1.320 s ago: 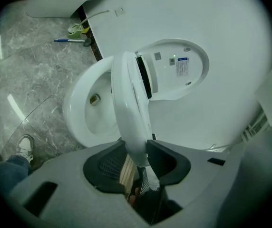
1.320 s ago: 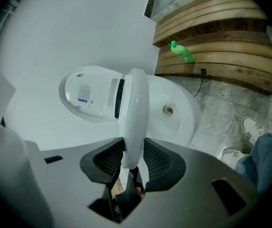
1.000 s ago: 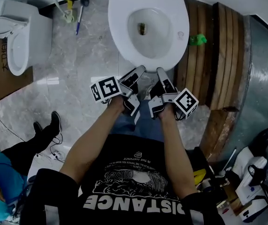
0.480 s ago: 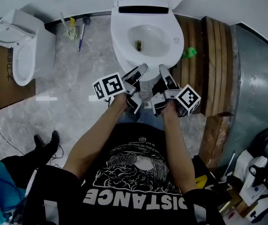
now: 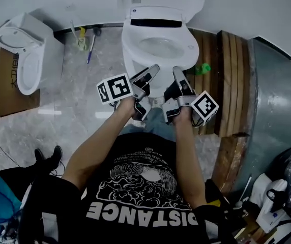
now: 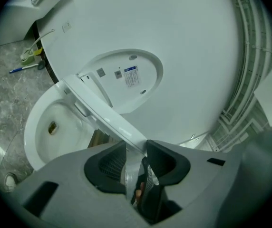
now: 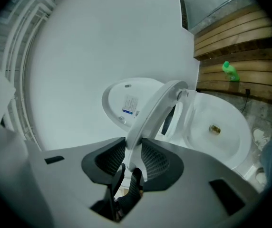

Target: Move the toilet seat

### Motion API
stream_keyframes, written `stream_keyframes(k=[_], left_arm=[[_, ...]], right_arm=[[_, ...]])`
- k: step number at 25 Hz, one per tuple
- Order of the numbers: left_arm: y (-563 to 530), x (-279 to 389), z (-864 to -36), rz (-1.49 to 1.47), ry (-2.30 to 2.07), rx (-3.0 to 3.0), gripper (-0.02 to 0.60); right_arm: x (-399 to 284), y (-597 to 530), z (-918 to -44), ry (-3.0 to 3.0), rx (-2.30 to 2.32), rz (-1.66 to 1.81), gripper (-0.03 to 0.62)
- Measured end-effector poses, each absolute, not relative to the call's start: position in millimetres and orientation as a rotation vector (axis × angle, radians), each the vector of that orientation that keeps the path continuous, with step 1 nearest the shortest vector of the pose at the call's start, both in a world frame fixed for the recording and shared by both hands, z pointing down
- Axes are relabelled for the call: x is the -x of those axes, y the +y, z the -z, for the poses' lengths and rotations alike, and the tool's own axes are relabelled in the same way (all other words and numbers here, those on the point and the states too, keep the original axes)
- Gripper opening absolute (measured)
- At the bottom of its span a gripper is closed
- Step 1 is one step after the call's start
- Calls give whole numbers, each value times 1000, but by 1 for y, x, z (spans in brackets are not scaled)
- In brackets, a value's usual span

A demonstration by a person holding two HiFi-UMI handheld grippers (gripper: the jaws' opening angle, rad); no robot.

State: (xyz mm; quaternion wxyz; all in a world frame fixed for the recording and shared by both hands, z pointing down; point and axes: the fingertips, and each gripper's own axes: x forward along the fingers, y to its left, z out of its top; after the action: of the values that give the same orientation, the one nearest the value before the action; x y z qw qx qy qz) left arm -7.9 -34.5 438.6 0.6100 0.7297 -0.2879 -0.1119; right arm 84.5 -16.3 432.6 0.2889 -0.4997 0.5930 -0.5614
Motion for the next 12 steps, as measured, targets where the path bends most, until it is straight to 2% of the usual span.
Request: stream_keyframes(k=[12], left_arm=[[-90,5,-385,353,-700,-1743,141]], right_arm=[[-89,-80,-383,1741,1115,1461,117]])
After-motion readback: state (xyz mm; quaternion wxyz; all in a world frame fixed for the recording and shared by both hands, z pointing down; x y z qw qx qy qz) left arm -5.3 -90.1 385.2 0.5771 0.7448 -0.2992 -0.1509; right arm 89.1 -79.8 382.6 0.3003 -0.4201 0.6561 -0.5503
